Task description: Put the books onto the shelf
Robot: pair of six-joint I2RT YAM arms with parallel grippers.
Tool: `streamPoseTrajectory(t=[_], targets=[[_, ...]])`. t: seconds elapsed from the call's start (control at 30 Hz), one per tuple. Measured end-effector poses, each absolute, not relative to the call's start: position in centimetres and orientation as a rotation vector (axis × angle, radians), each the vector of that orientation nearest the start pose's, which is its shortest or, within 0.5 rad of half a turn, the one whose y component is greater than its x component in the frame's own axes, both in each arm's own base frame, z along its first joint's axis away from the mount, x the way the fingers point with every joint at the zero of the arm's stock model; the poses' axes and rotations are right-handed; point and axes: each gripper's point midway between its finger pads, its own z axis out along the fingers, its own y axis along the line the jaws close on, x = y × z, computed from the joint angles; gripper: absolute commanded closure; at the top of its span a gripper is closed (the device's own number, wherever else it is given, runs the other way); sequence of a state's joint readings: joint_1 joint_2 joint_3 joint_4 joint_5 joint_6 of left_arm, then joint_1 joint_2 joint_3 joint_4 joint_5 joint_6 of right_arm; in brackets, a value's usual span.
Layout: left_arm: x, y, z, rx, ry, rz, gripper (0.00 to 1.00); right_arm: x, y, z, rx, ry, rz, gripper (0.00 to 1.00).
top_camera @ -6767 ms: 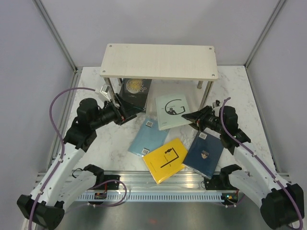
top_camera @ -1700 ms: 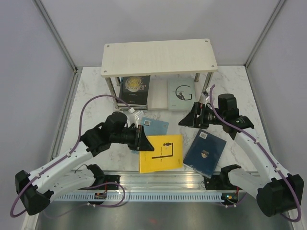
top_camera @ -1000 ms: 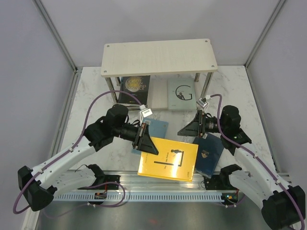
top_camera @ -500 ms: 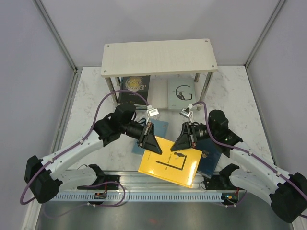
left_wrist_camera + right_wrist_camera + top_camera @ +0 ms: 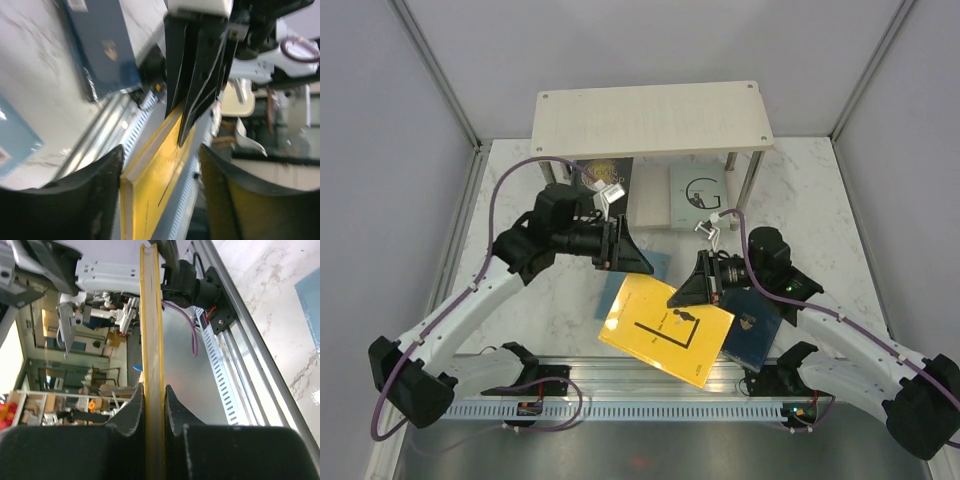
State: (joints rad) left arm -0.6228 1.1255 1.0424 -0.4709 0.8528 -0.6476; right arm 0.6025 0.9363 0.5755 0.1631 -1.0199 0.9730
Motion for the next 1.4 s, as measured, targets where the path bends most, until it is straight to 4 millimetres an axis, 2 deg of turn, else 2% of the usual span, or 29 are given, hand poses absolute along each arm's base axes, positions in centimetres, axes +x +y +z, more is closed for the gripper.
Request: streamPoseTrajectory(t=[0.07,0.1,0.17,0.27,0.4,0.53,0.6,0.73,0.9,1.03,1.23,1.4], targets=[[16.3,-27.8,29.0,0.473,2.245,-1.517,0.17,10.9,27.9,24.2,-0.459,2.141,1.906,1.0],[16.8,-27.4,30.0,0.446,2.212,-1.489,0.0,11.2,27.9,24.2,-0.424,2.152,1.901,1.0],[17.1,-26.6,31.8,0.415,2.156,-1.46,0.0,12.0,28.1,24.4,-0.341,2.164,1.886,1.0],[17.2,-25.2,35.0,0.379,2.064,-1.413,0.0,13.4,28.5,26.2,-0.233,2.132,1.873,1.0],[17.3,-23.7,38.4,0.326,1.994,-1.349,0.0,16.0,29.0,31.7,-0.145,2.004,1.836,1.0],[17.4,-22.5,40.5,0.274,1.949,-1.287,0.0,18.4,29.2,36.6,-0.092,1.919,1.766,1.0],[17.3,-21.9,40.6,0.247,1.944,-1.258,0.0,19.5,29.3,37.8,-0.063,1.902,1.732,1.0],[17.1,-20.6,39.9,0.181,1.966,-1.19,0.0,20.8,29.7,38.1,-0.022,1.918,1.697,1.0],[17.3,-18.9,38.8,0.092,2.001,-1.092,0.0,21.5,29.7,38.4,0.008,1.925,1.676,1.0],[17.1,-18.3,38.2,0.056,2.019,-1.06,0.0,21.6,29.7,39.4,0.012,1.89,1.687,1.0],[16.7,-18.6,36.5,-0.001,2.027,-1.129,0.0,21.7,29.9,42.1,0.036,1.759,1.797,1.0],[16.7,-20.5,37.6,-0.021,1.935,-1.317,0.0,22.2,30.3,41.6,0.097,1.7,1.897,1.0]])
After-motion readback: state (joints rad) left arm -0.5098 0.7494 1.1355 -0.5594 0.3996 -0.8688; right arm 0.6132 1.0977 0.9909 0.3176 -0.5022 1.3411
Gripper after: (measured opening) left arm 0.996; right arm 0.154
